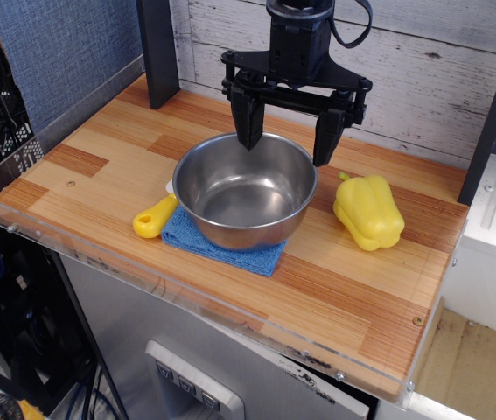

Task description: Pick yellow toy and place it on the right side of the table

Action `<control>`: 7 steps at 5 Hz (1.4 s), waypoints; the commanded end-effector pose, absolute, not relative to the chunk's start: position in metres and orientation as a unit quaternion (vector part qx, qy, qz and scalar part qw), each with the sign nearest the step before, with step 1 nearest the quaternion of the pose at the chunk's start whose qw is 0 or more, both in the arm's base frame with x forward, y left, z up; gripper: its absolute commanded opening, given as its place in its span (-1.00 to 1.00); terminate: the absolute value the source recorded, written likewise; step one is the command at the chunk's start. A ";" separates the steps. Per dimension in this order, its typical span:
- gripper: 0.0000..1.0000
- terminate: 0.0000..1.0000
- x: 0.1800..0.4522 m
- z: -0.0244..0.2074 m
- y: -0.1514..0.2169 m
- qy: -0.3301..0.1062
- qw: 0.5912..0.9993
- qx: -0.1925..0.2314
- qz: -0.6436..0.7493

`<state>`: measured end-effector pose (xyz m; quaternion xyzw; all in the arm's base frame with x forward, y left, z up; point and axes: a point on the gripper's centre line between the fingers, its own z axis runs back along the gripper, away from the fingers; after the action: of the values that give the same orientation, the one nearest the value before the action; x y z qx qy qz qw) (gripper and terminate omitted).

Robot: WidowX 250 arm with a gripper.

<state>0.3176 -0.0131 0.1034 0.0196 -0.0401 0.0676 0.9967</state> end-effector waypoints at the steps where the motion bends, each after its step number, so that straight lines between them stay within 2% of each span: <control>1: 1.00 -1.00 0.318 0.103 -0.013 -0.040 0.997 0.020 0.068; 2: 1.00 -1.00 0.321 0.100 -0.034 -0.040 0.997 0.014 0.067; 4: 1.00 -1.00 0.326 0.111 -0.096 -0.070 0.995 0.012 0.070; 5: 1.00 -1.00 0.330 0.106 -0.108 -0.083 0.993 0.014 0.083; 7: 1.00 -1.00 0.341 0.081 -0.097 -0.078 0.990 0.029 0.118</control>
<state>0.3325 -0.0987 0.0651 0.0388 -0.0537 0.1149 0.9912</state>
